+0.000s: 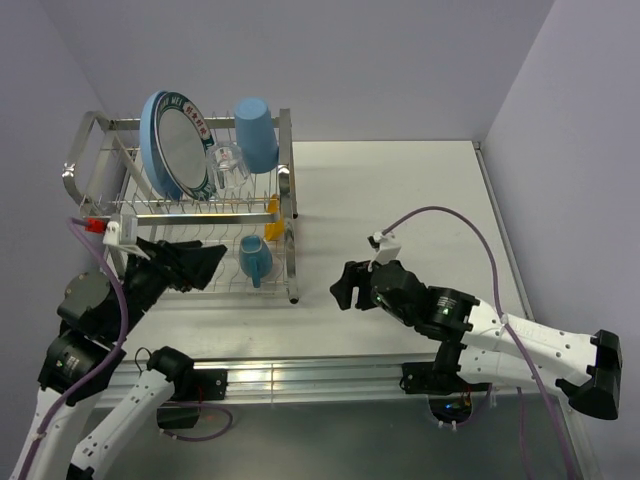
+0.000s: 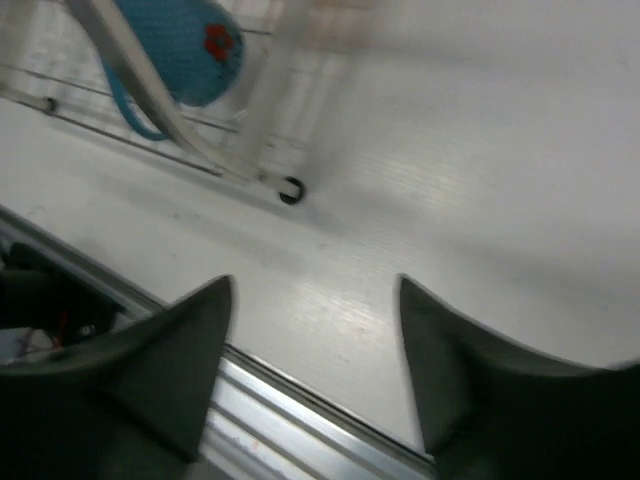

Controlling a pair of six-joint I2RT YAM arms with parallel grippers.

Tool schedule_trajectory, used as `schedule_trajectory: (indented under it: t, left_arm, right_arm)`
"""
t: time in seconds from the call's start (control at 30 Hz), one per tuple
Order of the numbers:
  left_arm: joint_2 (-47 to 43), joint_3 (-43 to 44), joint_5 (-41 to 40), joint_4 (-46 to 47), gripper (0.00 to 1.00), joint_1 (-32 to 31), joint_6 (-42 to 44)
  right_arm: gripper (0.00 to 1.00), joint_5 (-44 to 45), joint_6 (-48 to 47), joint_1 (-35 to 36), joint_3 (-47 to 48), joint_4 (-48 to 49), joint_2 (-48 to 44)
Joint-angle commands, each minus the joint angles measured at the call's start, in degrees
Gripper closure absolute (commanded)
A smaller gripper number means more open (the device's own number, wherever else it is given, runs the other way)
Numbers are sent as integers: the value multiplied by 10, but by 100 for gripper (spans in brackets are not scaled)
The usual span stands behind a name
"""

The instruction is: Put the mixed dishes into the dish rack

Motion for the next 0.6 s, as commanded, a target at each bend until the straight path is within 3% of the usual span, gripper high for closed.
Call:
schedule_trajectory:
  t: [0.0, 0.07, 0.2, 0.57]
  left_arm:
    - [-60, -77, 108, 135, 17, 1, -82]
    - [-110, -143, 128, 199, 17, 0, -117]
    - [-186, -226, 153, 258, 15, 0, -166]
    - [-331, -345, 186, 260, 13, 1, -209]
  right_arm:
    - [19, -30, -52, -4, -6, 134, 4]
    - [1, -33, -61, -4, -39, 177, -8]
    - [0, -62, -75, -4, -115, 305, -67]
    - [0, -98, -80, 1, -299, 458, -241]
